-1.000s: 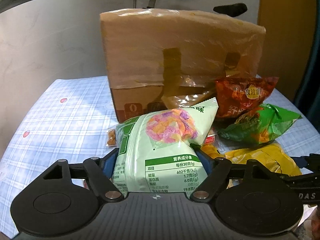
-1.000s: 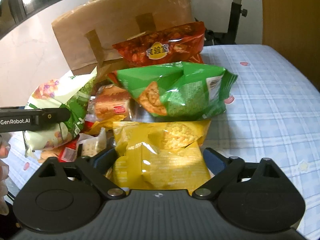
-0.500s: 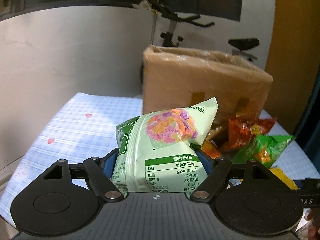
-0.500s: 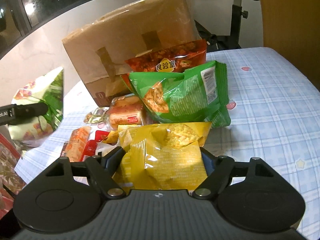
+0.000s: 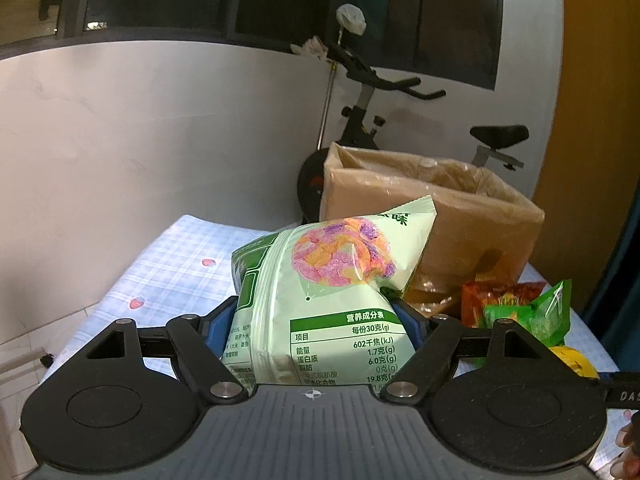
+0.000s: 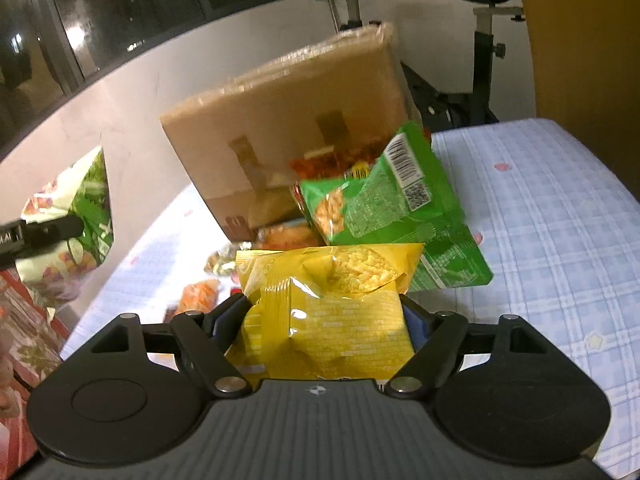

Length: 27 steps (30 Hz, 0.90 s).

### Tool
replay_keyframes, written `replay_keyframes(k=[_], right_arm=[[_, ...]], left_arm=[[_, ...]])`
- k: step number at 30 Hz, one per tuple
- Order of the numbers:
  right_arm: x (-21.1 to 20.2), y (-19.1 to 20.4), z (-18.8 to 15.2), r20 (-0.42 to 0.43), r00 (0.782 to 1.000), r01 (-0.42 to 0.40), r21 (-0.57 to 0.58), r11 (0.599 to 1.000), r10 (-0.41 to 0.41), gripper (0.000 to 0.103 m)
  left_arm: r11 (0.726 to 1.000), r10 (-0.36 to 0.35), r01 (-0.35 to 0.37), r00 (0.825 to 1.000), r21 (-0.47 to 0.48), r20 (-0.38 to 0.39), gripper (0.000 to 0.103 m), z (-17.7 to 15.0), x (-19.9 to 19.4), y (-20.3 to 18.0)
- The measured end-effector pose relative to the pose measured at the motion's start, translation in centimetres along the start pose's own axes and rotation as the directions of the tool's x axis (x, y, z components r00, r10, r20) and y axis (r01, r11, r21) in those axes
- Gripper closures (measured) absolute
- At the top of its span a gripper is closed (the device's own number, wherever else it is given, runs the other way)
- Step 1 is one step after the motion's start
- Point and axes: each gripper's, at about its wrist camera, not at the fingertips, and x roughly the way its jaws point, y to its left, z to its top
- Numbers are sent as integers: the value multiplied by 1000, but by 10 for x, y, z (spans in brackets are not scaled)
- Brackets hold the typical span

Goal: Organize snacks
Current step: 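Lift the yellow chip bag with the right tool while the left tool lifts the green-white candy bag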

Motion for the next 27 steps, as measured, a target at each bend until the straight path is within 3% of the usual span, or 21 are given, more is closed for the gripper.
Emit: replay_keyframes(k=[4,14,27], right_arm=[[-5,-10,3,5,1000,-6,63,998,5,23],[-6,-16,1,-23,1000,1,84,996,1,23],[-40,-2,36,147,989,-3,7,1000,2,23]], left_arm=[[1000,6,-6,1000,-6,12,22,2,-2,0],[1000,6,-6,1000,-2,31,22,3,-12,4],[1000,20,-22,995,15,97,22,21,-30,3]])
